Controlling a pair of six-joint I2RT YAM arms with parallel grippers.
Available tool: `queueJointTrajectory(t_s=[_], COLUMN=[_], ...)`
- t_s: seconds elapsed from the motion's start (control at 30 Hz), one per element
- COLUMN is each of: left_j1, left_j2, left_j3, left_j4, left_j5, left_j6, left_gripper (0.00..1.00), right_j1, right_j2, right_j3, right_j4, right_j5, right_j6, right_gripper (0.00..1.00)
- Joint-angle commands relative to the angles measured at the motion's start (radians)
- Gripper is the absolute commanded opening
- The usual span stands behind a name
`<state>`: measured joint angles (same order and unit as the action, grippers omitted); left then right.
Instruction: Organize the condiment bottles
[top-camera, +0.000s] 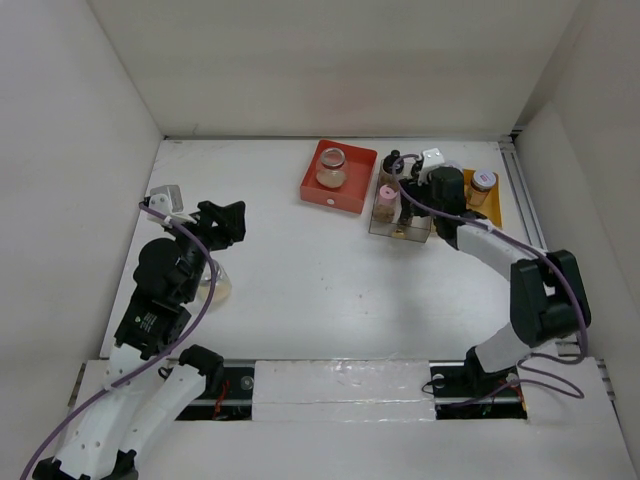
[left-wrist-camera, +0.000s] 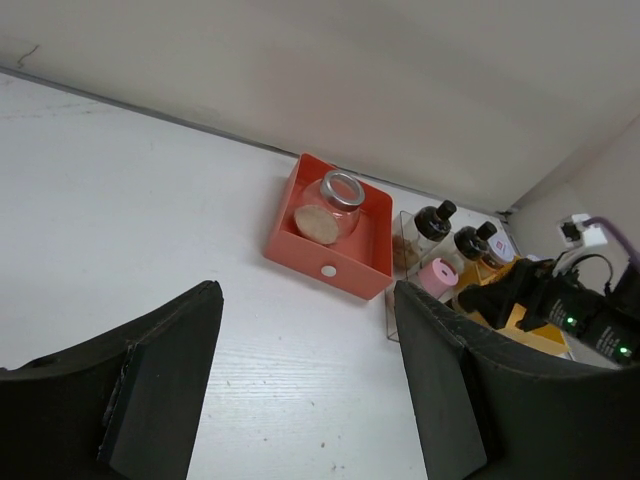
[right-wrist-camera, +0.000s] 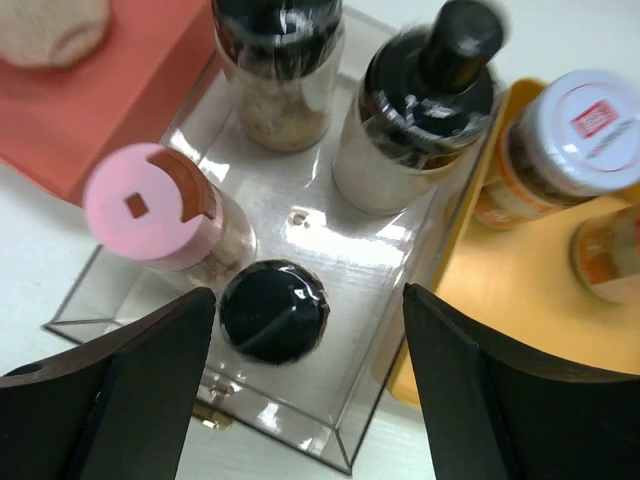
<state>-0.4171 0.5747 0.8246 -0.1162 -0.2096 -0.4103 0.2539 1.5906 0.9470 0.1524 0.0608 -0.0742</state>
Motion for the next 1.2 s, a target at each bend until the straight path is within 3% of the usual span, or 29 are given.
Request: queueJointTrajectory(t_s=[0.0,0.17,0.27,0.47,0.6,0.87,1.17], left_j1=[0.005,0.005,0.005,0.014,0.014,0.014,0.014], left_j2=[0.002,-0.007,-0.033,-0.145,-0.167,-0.124,-0.133], left_j3=[-0.007,0.002,0.002,-0.007,0.03,0.094,0.071], left_j4=[0.036,0.036,0.036,0.036,0.027,-0.097,-0.123], left_j5=[0.012,0.003,-0.057,-0.186,-0.186,-0.263,-0.258], left_j6=[0.001,0.001,-0.021,-0.051,-0.051,-0.099,-0.131], left_gripper=[0.65,0.65,0.65,0.65,0.7,0.75,0.76], right_j1=[0.028,0.154,0.321,0.64,0.754,0.835,0.866], right_j2=[-0.136,-0.248,-0.198,0.158,0.34,0.6,0.782], right_j3=[0.015,0.087,0.147,0.366,0.525,0.832,1.004], right_j4=[-0.006,-0.028,-0.037,-0.004,0.042,0.022,0.045], right_j5=[0.025,-0.045,-0.189,-0.436,-0.499,-0.532,-0.533], right_j6=[-0.012,-0.127,-0.215,-0.311,-0.311,-0.299,-0.277], right_gripper=[0.82,0.85,0.98,1.0,1.0,1.0,1.0])
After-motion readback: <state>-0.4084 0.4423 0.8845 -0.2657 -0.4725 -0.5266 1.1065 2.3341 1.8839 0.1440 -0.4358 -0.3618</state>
